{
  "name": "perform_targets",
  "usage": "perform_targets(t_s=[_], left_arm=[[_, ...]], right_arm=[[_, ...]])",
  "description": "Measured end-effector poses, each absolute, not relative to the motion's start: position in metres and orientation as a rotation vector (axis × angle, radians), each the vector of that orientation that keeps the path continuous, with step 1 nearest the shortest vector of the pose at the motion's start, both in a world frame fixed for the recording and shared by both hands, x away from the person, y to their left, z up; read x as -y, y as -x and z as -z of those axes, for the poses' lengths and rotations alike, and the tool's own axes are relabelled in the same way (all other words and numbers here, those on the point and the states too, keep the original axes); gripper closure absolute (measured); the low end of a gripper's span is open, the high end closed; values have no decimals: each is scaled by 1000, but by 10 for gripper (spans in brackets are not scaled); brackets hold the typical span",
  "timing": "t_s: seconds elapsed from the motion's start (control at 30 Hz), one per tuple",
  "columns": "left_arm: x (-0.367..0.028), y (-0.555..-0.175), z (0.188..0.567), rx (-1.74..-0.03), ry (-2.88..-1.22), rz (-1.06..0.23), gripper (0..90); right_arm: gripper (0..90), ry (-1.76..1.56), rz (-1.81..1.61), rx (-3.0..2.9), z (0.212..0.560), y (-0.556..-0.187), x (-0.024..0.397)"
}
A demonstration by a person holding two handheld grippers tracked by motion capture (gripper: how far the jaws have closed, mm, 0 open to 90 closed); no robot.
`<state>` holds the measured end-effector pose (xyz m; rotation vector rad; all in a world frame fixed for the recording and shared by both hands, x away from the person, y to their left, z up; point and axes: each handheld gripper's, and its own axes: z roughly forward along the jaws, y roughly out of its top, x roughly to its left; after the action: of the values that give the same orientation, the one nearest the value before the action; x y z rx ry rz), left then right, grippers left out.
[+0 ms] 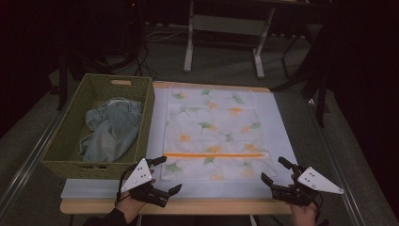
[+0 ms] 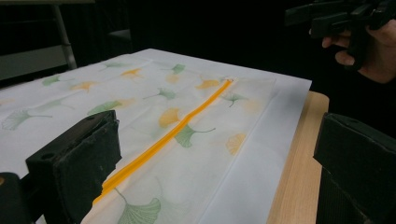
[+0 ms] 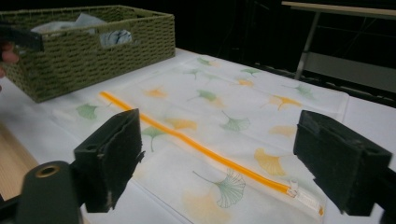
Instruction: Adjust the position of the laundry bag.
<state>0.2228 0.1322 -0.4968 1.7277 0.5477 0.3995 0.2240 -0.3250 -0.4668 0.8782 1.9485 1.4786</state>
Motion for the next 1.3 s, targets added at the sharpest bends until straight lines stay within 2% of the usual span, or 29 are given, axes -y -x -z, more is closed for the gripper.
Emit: perform_targets(t_s=[0.43, 0.73, 1.03, 1.3], left_arm=[[-132, -220, 493, -532, -1713, -405, 5], [-131, -218, 496, -515, -1722, -400, 5], [-129, -218, 497, -510, -1723, -395, 5], [-128, -218, 498, -501, -1735, -383, 5]], right_arm=[[108, -866, -1512, -1934, 466, -223, 325], [107, -744, -1546, -1965, 448, -219, 309], [126, -667, -1540, -2087, 441, -240, 284], [136, -617, -1537, -2226, 457, -260, 250]])
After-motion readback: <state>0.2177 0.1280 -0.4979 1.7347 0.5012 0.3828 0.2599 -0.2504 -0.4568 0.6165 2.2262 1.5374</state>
